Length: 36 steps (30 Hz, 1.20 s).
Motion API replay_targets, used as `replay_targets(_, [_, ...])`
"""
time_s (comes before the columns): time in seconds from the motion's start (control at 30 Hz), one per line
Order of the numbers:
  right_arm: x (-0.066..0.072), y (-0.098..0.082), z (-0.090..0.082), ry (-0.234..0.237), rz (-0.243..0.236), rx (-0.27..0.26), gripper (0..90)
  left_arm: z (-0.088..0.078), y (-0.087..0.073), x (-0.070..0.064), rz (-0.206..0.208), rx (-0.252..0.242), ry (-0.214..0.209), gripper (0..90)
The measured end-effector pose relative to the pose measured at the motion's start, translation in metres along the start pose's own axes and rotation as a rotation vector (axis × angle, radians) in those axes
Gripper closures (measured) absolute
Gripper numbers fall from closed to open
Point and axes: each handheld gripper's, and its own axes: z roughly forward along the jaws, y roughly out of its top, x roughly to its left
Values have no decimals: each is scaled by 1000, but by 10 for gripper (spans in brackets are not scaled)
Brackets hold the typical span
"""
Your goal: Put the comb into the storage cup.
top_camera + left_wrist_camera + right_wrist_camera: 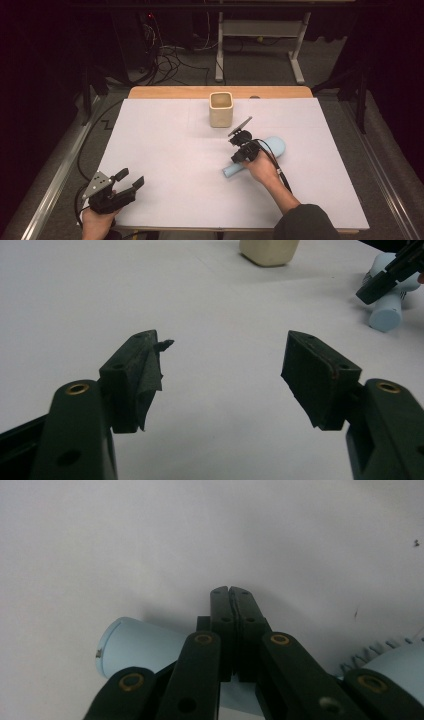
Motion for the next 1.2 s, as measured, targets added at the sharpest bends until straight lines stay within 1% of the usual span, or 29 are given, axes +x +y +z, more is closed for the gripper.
replay_targets(0.13, [2, -3, -1, 0, -4, 5, 900, 0, 0, 0, -1, 0, 1, 327])
replay_targets(0.27, [3, -6, -2, -1, -27, 10, 900, 0, 0, 0, 0, -1, 1, 328])
replay_targets(0.33, [5, -8, -3, 2, -18, 11, 900, 0, 0, 0, -1, -1, 1, 328])
replay_targets(0.37, [4, -9, -3, 9, -31, 4, 900, 0, 0, 0, -1, -1, 1, 328])
replay_targets(0.43, [6, -12, -4, 13, -17, 3, 900, 0, 0, 0, 0, -1, 1, 329])
replay_targets(0.47, [5, -13, -4, 13, -31, 0, 900, 0, 0, 0, 0, -1, 2, 328])
replay_targets(0.5, [7, -14, -5, 17, -16, 2, 900, 0, 0, 0, 0, -2, 2, 329])
replay_targets(0.57, [6, -16, -5, 18, -25, -5, 900, 0, 0, 0, -2, -2, 3, 329])
replay_targets(0.63, [7, -19, -6, 24, -21, -6, 900, 0, 0, 0, -1, -1, 4, 329])
replay_targets(0.67, [7, -20, -6, 26, -34, -10, 900, 0, 0, 0, -1, -1, 4, 329])
replay_targets(0.7, [8, -21, -7, 25, -28, -3, 900, 0, 0, 0, -1, -1, 4, 329])
replay_targets(0.77, [9, -23, -7, 29, -35, -6, 900, 0, 0, 0, -1, 0, 4, 329])
replay_targets(0.87, [11, -26, -7, 30, -30, -3, 900, 0, 0, 0, -2, -1, 4, 329])
replay_targets(0.93, [11, -27, -7, 39, -46, -5, 900, 0, 0, 0, -3, -1, 3, 329])
replay_targets(0.97, [12, -28, -8, 39, -33, -4, 900, -1, 0, 0, -3, -2, 2, 329])
replay_targets(1.03, [13, -29, -8, 41, -33, -1, 900, -1, 0, 0, -3, -4, 0, 329])
replay_targets(1.13, [14, -31, -8, 41, -58, -2, 900, -1, 0, 0, -2, -3, 1, 328])
replay_targets(1.17, [16, -32, -9, 45, -47, 4, 900, -1, 0, 0, -3, -2, 1, 329])
replay_targets(1.2, [16, -33, -9, 47, -56, 1, 900, -1, 0, 0, -3, -3, 1, 329])
